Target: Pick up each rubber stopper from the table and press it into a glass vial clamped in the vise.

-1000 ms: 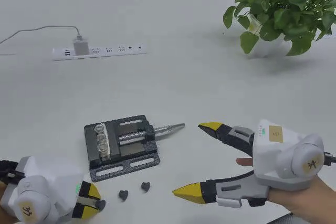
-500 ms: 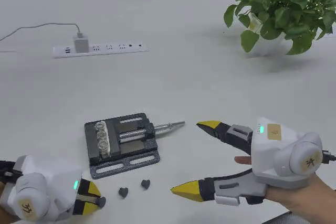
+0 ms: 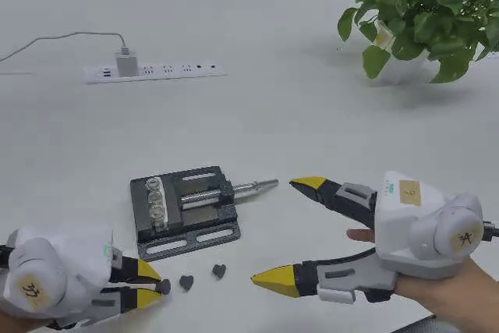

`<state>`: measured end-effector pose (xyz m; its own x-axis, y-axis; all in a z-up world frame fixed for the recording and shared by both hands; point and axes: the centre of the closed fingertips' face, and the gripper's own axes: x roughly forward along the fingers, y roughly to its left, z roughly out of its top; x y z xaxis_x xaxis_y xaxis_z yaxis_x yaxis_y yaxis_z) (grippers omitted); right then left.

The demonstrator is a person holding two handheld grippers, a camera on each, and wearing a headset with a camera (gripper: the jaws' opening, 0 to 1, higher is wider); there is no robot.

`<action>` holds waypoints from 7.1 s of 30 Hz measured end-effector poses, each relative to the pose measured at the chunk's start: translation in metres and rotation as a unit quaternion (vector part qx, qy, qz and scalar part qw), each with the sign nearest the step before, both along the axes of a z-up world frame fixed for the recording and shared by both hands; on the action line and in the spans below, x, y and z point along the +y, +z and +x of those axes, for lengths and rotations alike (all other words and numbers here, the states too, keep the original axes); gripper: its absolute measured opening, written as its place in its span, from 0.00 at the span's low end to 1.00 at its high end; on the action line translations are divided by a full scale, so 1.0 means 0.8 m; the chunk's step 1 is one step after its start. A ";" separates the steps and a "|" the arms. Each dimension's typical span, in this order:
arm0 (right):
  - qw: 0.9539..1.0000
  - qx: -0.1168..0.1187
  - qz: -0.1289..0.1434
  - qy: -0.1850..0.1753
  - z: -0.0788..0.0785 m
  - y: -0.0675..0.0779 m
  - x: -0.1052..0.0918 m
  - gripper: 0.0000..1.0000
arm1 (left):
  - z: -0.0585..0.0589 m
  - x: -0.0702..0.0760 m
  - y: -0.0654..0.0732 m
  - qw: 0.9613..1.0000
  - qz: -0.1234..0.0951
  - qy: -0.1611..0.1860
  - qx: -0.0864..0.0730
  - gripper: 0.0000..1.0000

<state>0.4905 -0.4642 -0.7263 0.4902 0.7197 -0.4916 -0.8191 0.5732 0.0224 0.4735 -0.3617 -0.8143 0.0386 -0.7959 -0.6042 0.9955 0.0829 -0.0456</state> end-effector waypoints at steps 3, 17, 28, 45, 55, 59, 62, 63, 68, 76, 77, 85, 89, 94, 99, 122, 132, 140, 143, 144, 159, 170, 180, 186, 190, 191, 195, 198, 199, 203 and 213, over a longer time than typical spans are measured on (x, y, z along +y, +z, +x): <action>1.000 -0.006 0.008 0.009 0.002 0.013 0.011 0.81 | -0.001 -0.005 0.024 0.999 -0.029 0.029 0.007 0.04; 0.994 0.007 0.043 0.100 -0.011 0.076 0.071 0.51 | -0.007 -0.017 0.140 0.978 -0.165 0.124 0.030 0.04; 0.982 0.001 -0.004 0.186 -0.030 0.101 0.100 0.32 | -0.017 -0.017 0.196 0.971 -0.198 0.135 0.007 0.04; 0.966 0.008 -0.051 0.255 -0.054 0.104 0.114 0.13 | -0.026 -0.021 0.205 0.976 -0.181 0.119 -0.018 0.04; 0.961 0.006 -0.061 0.268 -0.058 0.102 0.116 0.10 | -0.026 -0.022 0.206 0.978 -0.176 0.109 -0.024 0.04; 0.961 0.007 -0.062 0.270 -0.059 0.102 0.117 0.09 | -0.027 -0.022 0.207 0.978 -0.178 0.106 -0.024 0.04; 0.960 0.007 -0.065 0.271 -0.059 0.101 0.116 0.09 | -0.027 -0.022 0.207 0.978 -0.178 0.105 -0.024 0.04; 0.960 0.006 -0.066 0.271 -0.058 0.101 0.116 0.08 | -0.027 -0.022 0.207 0.978 -0.178 0.104 -0.024 0.04; 0.960 0.005 -0.067 0.273 -0.057 0.101 0.117 0.08 | -0.026 -0.022 0.208 0.978 -0.177 0.103 -0.023 0.04; 0.957 0.007 -0.074 0.280 -0.059 0.097 0.116 0.08 | -0.029 -0.023 0.204 0.981 -0.170 0.094 -0.020 0.04; 0.957 0.007 -0.075 0.281 -0.060 0.097 0.116 0.08 | -0.029 -0.023 0.204 0.981 -0.170 0.093 -0.020 0.04; 0.955 0.010 -0.073 0.289 -0.063 0.096 0.117 0.08 | -0.032 -0.023 0.204 0.982 -0.169 0.081 -0.015 0.04; 0.954 0.013 -0.071 0.291 -0.064 0.097 0.117 0.08 | -0.033 -0.022 0.204 0.983 -0.167 0.077 -0.014 0.04; 0.954 0.014 -0.070 0.293 -0.064 0.097 0.117 0.07 | -0.033 -0.022 0.204 0.983 -0.169 0.075 -0.009 0.04; 0.954 0.011 -0.071 0.290 -0.064 0.097 0.118 0.07 | -0.033 -0.021 0.204 0.982 -0.169 0.078 -0.003 0.04; 0.955 0.009 -0.080 0.284 -0.061 0.095 0.120 0.05 | -0.030 -0.018 0.201 0.982 -0.172 0.083 -0.010 0.04; 0.957 0.022 -0.075 0.279 -0.060 0.093 0.122 0.06 | -0.031 -0.015 0.202 0.979 -0.180 0.089 -0.024 0.05; 0.958 0.027 -0.071 0.278 -0.052 0.094 0.125 0.06 | -0.028 -0.005 0.201 0.975 -0.189 0.112 -0.024 0.12; 0.960 0.026 -0.066 0.272 -0.045 0.098 0.125 0.06 | -0.025 0.005 0.195 0.974 -0.185 0.125 -0.024 0.17; 0.960 0.026 -0.065 0.270 -0.042 0.099 0.125 0.06 | -0.024 0.007 0.193 0.974 -0.184 0.128 -0.024 0.18; 0.970 0.033 -0.076 0.229 0.023 0.098 0.126 0.06 | 0.006 0.048 0.171 0.967 -0.169 0.184 -0.049 0.43; 0.964 0.043 -0.116 0.234 0.077 0.070 0.141 0.06 | 0.022 0.063 0.148 0.965 -0.165 0.198 -0.053 0.64; 0.949 0.059 -0.178 0.252 0.109 0.018 0.155 0.06 | 0.027 0.071 0.125 0.963 -0.161 0.211 -0.044 0.77; 0.939 0.067 -0.216 0.258 0.124 -0.016 0.159 0.06 | 0.021 0.071 0.106 0.967 -0.148 0.204 -0.034 0.82; 0.930 0.069 -0.250 0.260 0.131 -0.042 0.156 0.06 | 0.020 0.072 0.096 0.968 -0.141 0.205 -0.032 0.87; 0.928 0.072 -0.253 0.263 0.132 -0.048 0.158 0.06 | 0.020 0.073 0.095 0.968 -0.142 0.205 -0.030 0.87; 0.922 0.077 -0.270 0.267 0.134 -0.064 0.158 0.06 | 0.021 0.074 0.088 0.968 -0.142 0.208 -0.022 0.88; 0.917 0.079 -0.282 0.271 0.134 -0.073 0.156 0.06 | 0.021 0.075 0.085 0.967 -0.141 0.210 -0.019 0.90; 0.916 0.079 -0.285 0.272 0.134 -0.076 0.156 0.06 | 0.021 0.075 0.084 0.967 -0.141 0.210 -0.018 0.90; 0.910 0.079 -0.298 0.278 0.135 -0.084 0.157 0.06 | 0.024 0.077 0.083 0.966 -0.145 0.214 -0.017 0.89; 0.902 0.084 -0.312 0.285 0.139 -0.094 0.155 0.06 | 0.025 0.080 0.081 0.964 -0.149 0.219 -0.012 0.89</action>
